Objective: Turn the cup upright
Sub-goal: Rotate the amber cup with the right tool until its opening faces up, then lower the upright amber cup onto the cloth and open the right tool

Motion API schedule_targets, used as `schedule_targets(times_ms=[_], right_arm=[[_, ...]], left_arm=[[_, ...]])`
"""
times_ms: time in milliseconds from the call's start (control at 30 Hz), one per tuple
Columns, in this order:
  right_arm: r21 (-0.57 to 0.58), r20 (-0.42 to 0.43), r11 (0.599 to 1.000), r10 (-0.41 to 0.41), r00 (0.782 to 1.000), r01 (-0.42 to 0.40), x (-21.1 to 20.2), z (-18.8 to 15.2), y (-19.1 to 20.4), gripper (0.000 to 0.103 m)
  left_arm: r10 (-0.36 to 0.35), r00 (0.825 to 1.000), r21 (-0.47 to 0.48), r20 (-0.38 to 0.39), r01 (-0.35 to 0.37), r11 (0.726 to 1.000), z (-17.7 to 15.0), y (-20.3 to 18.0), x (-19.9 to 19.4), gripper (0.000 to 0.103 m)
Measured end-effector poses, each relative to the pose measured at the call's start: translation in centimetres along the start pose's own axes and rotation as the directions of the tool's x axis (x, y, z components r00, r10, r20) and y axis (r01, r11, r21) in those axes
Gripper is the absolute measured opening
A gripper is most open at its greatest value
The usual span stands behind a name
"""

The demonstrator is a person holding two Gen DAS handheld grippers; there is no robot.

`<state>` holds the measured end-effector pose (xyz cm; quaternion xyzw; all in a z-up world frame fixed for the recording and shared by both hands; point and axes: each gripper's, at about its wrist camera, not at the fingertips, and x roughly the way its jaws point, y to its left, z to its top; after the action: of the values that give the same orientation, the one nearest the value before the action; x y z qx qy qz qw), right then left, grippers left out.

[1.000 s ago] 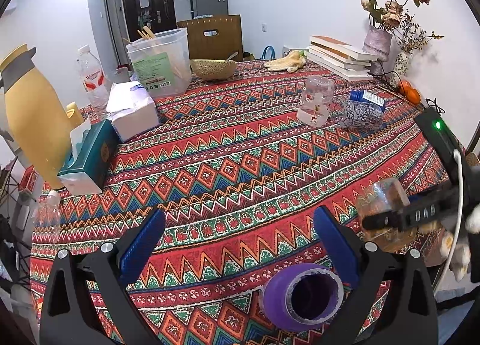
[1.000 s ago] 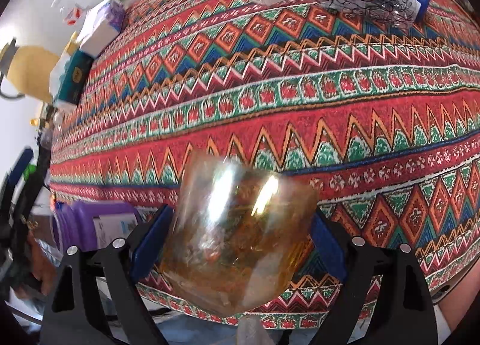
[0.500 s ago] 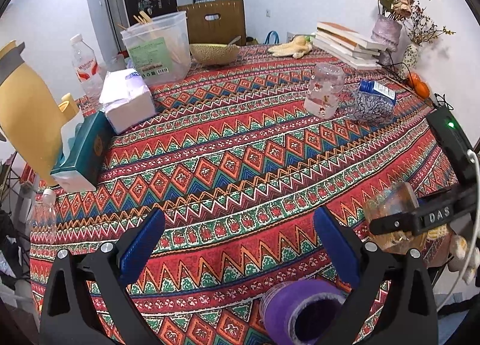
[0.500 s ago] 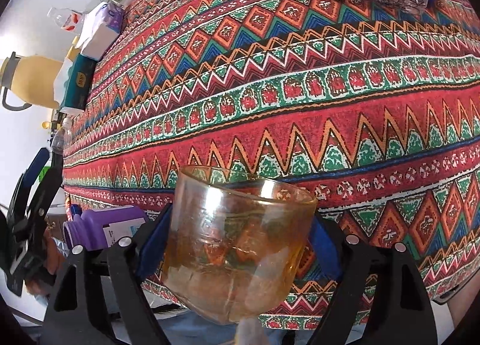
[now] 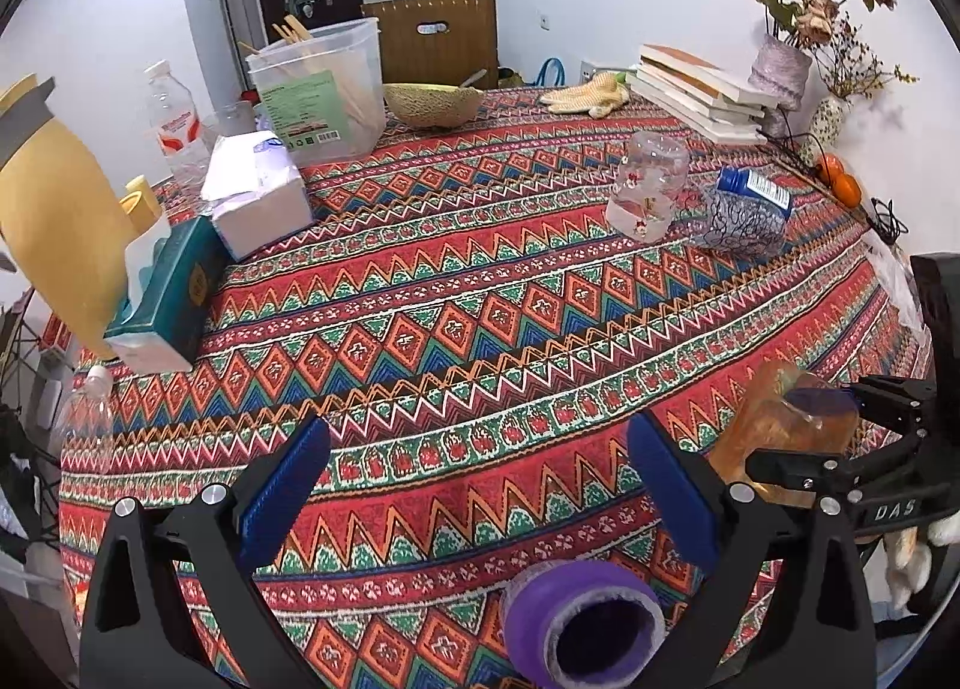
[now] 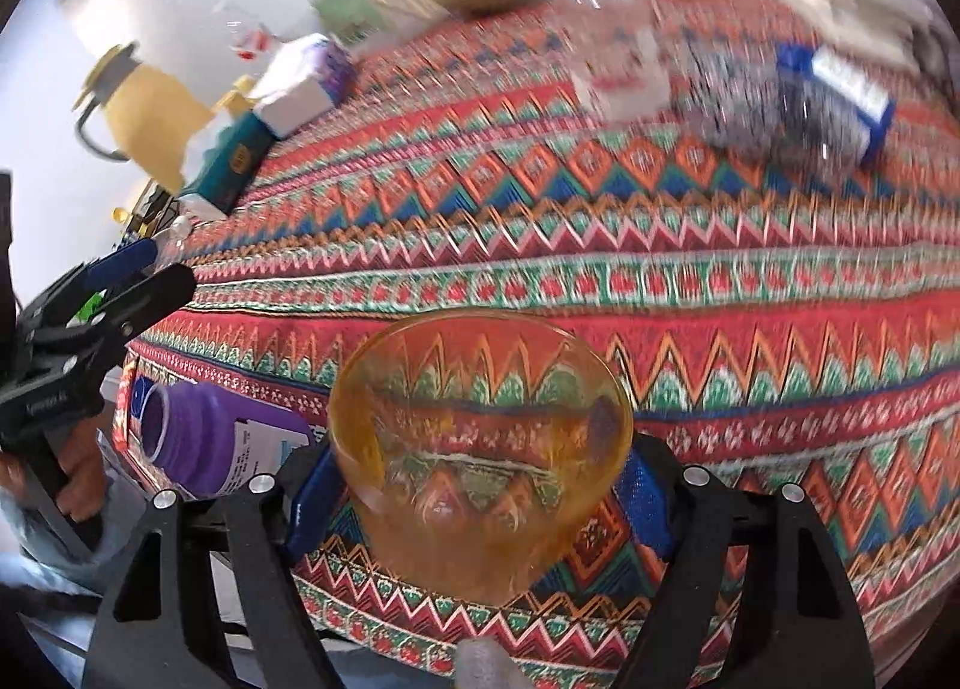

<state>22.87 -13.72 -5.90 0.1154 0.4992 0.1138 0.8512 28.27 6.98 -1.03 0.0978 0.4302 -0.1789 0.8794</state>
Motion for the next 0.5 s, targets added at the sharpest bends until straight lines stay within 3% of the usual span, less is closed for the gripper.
schedule_targets(times_ms=[167, 300, 500], right_arm=[[-0.117, 0.106, 0.993, -0.014, 0.994, 0.026, -0.5, -0.1, 1.3, 0.075], [-0.255, 0.204, 0.965, -0.011, 0.979, 0.064, -0.9, 0.1, 3.6, 0.075], [-0.426, 0.246, 0.902, 0.037, 0.969, 0.074, 0.3, 1.8, 6.4, 0.075]], left_arm=[[0.015, 1.0, -0.037, 0.023, -0.014, 0.999, -0.8, 0.3, -1.9, 0.096], [0.042, 0.998, -0.078, 0.04, -0.039, 0.996, -1.3, 0.7, -3.2, 0.096], [0.093, 0.994, -0.153, 0.059, -0.083, 0.985, -2.2, 1.8, -4.6, 0.096]])
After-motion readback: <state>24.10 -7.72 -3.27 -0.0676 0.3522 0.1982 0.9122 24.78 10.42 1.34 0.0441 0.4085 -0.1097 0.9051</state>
